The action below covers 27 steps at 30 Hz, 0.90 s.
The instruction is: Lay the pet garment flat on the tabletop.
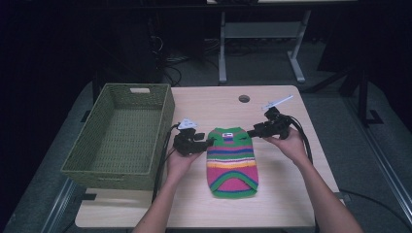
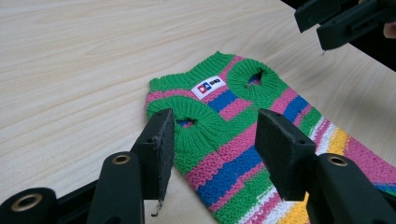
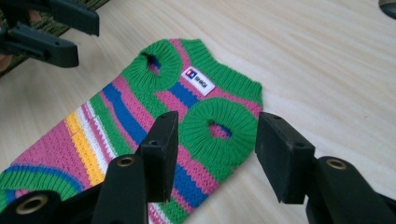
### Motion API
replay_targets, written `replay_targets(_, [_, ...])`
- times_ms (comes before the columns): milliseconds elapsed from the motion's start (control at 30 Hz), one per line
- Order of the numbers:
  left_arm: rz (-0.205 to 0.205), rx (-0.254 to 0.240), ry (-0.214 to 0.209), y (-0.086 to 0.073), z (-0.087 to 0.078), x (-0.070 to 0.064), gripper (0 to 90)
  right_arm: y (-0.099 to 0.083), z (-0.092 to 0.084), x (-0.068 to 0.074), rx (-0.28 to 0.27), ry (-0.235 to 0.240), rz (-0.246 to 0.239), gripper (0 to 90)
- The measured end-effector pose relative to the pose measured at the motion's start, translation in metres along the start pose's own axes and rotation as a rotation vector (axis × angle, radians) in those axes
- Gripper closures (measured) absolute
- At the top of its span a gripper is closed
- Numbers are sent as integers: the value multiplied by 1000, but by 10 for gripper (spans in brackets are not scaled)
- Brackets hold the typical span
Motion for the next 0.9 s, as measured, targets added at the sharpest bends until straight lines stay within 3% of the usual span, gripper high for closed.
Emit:
replay_targets(267, [10,31,2,-3,-1,-3,431,-9,-7,7,3,18,-14,473])
replay_targets(467, [22,15,-7,-4,-3,-11,345,-13,-14,6,-37,64,19,461])
replay_targets(900, [31,-5,-50,-10,-17,-23,311,-30,-18,10,-18,126,38,421])
Point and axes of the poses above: each handheld gripper's, and its own axes: z roughly forward along the jaws, y roughly out of its top, x roughly to its left, the point moved 7 cm from there along z, roughly forward along the jaws, and after that the axes turned 3 degrees about -x, right-handed, at the moved point
